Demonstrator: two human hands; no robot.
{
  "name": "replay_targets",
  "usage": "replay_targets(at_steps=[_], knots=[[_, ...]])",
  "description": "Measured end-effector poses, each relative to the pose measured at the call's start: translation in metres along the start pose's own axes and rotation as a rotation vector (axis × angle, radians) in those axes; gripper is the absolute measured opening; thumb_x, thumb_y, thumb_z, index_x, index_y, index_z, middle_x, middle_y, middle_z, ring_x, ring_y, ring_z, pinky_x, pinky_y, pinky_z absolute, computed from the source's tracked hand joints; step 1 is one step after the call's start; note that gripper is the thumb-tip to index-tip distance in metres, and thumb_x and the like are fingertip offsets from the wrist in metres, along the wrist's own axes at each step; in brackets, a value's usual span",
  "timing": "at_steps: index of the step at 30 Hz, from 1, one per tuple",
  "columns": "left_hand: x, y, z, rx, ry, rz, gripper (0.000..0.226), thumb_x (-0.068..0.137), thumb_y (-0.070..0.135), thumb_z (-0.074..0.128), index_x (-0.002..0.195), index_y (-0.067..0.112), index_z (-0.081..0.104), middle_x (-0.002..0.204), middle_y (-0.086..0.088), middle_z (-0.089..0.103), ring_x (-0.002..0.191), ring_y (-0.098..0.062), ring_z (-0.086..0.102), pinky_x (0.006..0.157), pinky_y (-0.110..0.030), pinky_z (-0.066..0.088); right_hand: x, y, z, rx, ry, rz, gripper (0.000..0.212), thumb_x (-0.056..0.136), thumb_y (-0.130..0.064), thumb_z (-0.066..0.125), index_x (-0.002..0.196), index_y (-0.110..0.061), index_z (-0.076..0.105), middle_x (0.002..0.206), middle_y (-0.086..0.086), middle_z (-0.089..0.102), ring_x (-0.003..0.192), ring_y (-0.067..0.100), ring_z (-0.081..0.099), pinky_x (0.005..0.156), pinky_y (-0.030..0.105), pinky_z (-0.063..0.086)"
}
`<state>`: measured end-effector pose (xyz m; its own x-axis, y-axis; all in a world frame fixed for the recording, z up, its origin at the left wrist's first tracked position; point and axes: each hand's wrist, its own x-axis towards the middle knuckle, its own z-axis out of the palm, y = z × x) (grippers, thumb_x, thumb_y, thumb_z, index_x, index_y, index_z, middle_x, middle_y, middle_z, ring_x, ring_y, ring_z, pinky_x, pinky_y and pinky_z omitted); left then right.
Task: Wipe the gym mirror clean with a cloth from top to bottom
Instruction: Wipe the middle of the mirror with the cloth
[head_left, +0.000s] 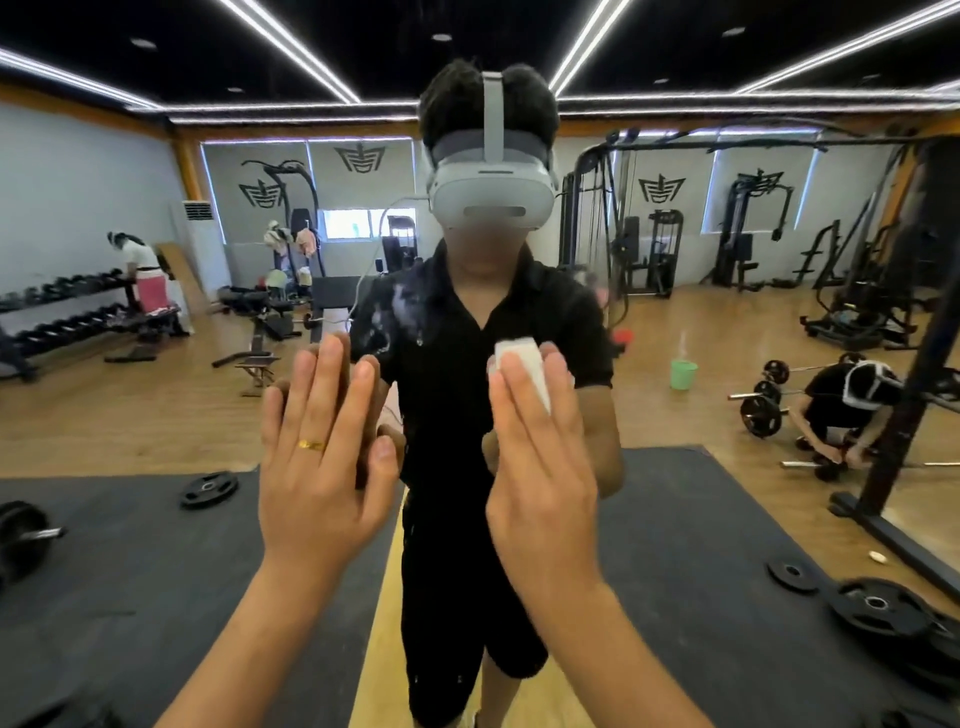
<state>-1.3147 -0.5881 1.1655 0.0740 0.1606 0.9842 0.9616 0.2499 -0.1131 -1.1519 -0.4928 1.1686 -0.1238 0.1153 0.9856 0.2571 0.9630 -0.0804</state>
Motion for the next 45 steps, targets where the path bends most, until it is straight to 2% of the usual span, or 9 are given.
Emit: replay_targets(at_steps=[4, 7, 13, 17, 24, 30, 38, 41, 45], knots=[[0.002, 0.0, 0.002, 0.004, 0.004, -0.011, 0.056, 0.101, 0.021, 0.044, 0.154, 0.004, 0.037, 0.166, -0.011, 0.022, 0.157, -0.028, 0.017, 0.126, -0.054, 0.017, 0.062, 0.028, -0.016, -0.027, 0.123, -0.039, 0.055, 0.092, 0.02, 0.06, 0.144, 0.005, 0.052, 0.154, 0.014, 0.048, 0.151, 0.032, 0.027, 0.122, 0.047, 0.035], [-0.001, 0.0, 0.002, 0.014, 0.009, -0.003, 0.057, 0.102, 0.023, 0.043, 0.155, 0.006, 0.036, 0.17, -0.006, 0.016, 0.157, -0.028, 0.018, 0.125, -0.054, 0.017, 0.068, 0.025, -0.012, 0.038, 0.185, 0.032, 0.053, 0.095, 0.017, 0.061, 0.145, 0.003, 0.053, 0.156, 0.011, 0.047, 0.151, 0.029, 0.025, 0.119, 0.056, 0.036], [0.003, 0.001, 0.0, -0.003, -0.004, 0.001, 0.058, 0.101, 0.022, 0.043, 0.156, 0.007, 0.032, 0.172, 0.0, 0.011, 0.158, -0.025, 0.015, 0.125, -0.055, 0.017, 0.014, 0.002, -0.001, -0.032, 0.056, 0.04, 0.048, 0.098, 0.011, 0.053, 0.145, 0.006, 0.049, 0.155, 0.017, 0.046, 0.154, 0.037, 0.026, 0.118, 0.062, 0.035], [0.004, 0.001, -0.001, -0.025, -0.012, -0.005, 0.058, 0.101, 0.024, 0.043, 0.156, 0.009, 0.031, 0.172, 0.001, 0.01, 0.158, -0.025, 0.016, 0.126, -0.053, 0.015, 0.05, 0.011, -0.01, -0.037, 0.05, -0.017, 0.048, 0.097, 0.016, 0.052, 0.144, 0.008, 0.051, 0.153, 0.017, 0.047, 0.152, 0.037, 0.027, 0.128, 0.047, 0.021], [0.009, 0.0, -0.018, -0.104, -0.075, -0.009, 0.06, 0.1, 0.023, 0.046, 0.157, 0.009, 0.031, 0.166, -0.013, 0.025, 0.157, -0.027, 0.018, 0.127, -0.051, 0.014, 0.024, -0.016, 0.012, -0.04, 0.125, 0.108, 0.04, 0.103, 0.007, 0.05, 0.142, 0.005, 0.054, 0.153, 0.014, 0.049, 0.152, 0.038, 0.032, 0.118, 0.057, 0.038], [0.015, -0.07, -0.054, -0.007, -0.012, -0.005, 0.056, 0.099, 0.025, 0.049, 0.151, 0.005, 0.041, 0.159, -0.021, 0.037, 0.157, -0.028, 0.017, 0.126, -0.053, 0.003, -0.001, -0.021, 0.015, -0.045, 0.038, 0.07, 0.041, 0.104, 0.005, 0.043, 0.145, 0.002, 0.048, 0.155, 0.013, 0.044, 0.154, 0.036, 0.028, 0.11, 0.064, 0.043], [0.006, -0.129, -0.051, 0.109, -0.018, 0.056, 0.056, 0.106, 0.036, 0.041, 0.157, 0.014, 0.038, 0.17, -0.008, 0.017, 0.158, -0.032, 0.014, 0.122, -0.063, 0.008, 0.074, -0.044, 0.036, -0.049, 0.251, 0.177, 0.04, 0.105, 0.001, 0.045, 0.144, 0.006, 0.051, 0.154, 0.009, 0.042, 0.152, 0.04, 0.028, 0.118, 0.056, 0.037], [0.004, -0.131, -0.05, 0.109, -0.001, 0.06, 0.057, 0.105, 0.035, 0.043, 0.159, 0.017, 0.035, 0.171, -0.006, 0.016, 0.158, -0.031, 0.014, 0.122, -0.061, 0.009, 0.037, -0.067, 0.054, -0.026, 0.156, 0.158, 0.041, 0.103, 0.005, 0.047, 0.143, 0.006, 0.052, 0.153, 0.015, 0.046, 0.156, 0.028, 0.022, 0.116, 0.059, 0.039], [0.004, -0.131, -0.052, 0.102, 0.003, 0.073, 0.059, 0.105, 0.034, 0.043, 0.161, 0.019, 0.032, 0.171, -0.005, 0.014, 0.158, -0.03, 0.011, 0.125, -0.055, 0.004, 0.024, -0.071, 0.054, -0.064, 0.012, 0.003, 0.042, 0.099, 0.011, 0.048, 0.142, 0.009, 0.051, 0.152, 0.017, 0.045, 0.153, 0.036, 0.026, 0.117, 0.06, 0.037]])
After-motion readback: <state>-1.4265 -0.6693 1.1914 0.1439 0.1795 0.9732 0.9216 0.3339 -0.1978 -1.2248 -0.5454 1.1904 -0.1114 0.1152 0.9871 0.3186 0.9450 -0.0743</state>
